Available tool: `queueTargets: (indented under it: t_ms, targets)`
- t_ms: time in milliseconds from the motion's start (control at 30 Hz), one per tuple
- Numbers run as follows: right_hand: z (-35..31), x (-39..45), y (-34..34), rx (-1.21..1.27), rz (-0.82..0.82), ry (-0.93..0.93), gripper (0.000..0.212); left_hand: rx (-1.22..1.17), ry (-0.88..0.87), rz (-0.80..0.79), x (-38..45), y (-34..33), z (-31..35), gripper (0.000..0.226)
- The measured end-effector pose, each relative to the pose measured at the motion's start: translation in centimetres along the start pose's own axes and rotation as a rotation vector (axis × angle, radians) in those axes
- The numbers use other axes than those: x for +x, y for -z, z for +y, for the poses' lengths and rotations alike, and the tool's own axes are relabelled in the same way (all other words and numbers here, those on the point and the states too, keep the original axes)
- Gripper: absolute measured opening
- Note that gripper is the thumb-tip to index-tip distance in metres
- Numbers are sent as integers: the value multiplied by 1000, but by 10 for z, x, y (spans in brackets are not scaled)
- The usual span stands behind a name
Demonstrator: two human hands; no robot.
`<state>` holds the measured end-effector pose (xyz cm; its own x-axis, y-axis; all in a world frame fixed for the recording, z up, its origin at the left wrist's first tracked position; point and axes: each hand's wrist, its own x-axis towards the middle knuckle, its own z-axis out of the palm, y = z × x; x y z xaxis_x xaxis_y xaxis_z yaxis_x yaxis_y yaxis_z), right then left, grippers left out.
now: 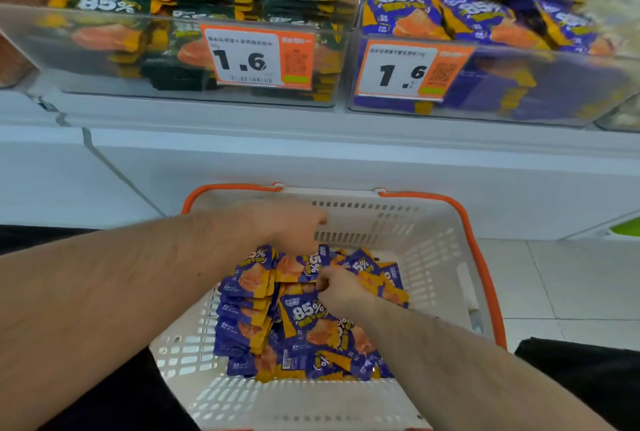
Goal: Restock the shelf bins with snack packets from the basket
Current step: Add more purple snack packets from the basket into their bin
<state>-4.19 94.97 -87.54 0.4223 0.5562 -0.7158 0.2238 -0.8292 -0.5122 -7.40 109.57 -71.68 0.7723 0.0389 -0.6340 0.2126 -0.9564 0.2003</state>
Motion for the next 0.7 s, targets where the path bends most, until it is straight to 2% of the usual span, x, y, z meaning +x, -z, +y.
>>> queueTargets:
  t_ms: [167, 267, 333, 400, 500, 633, 700]
  targets:
    - [-32, -36, 76, 49, 220, 103, 19, -179, 12, 81, -8, 18, 1, 65]
    - [-54, -71, 121, 103, 359, 208, 26, -328, 2, 161, -12, 32, 4, 67]
    - [-66, -96, 149, 182, 410, 270, 31, -473, 1, 202, -15, 41, 5, 61]
    - [-72, -113, 173, 252, 472, 298, 31, -723, -34, 214, -18, 50, 6, 48]
    - [-75, -131, 199, 425, 528, 357, 31, -1026, -166, 191, -28, 61, 11, 30]
    - [-85, -151, 214, 503, 642, 436, 28, -1148, -303, 256, -42, 76, 29, 17]
    - [-87, -163, 212, 355, 858, 464, 22, -1179, -329, 364, -48, 82, 40, 14]
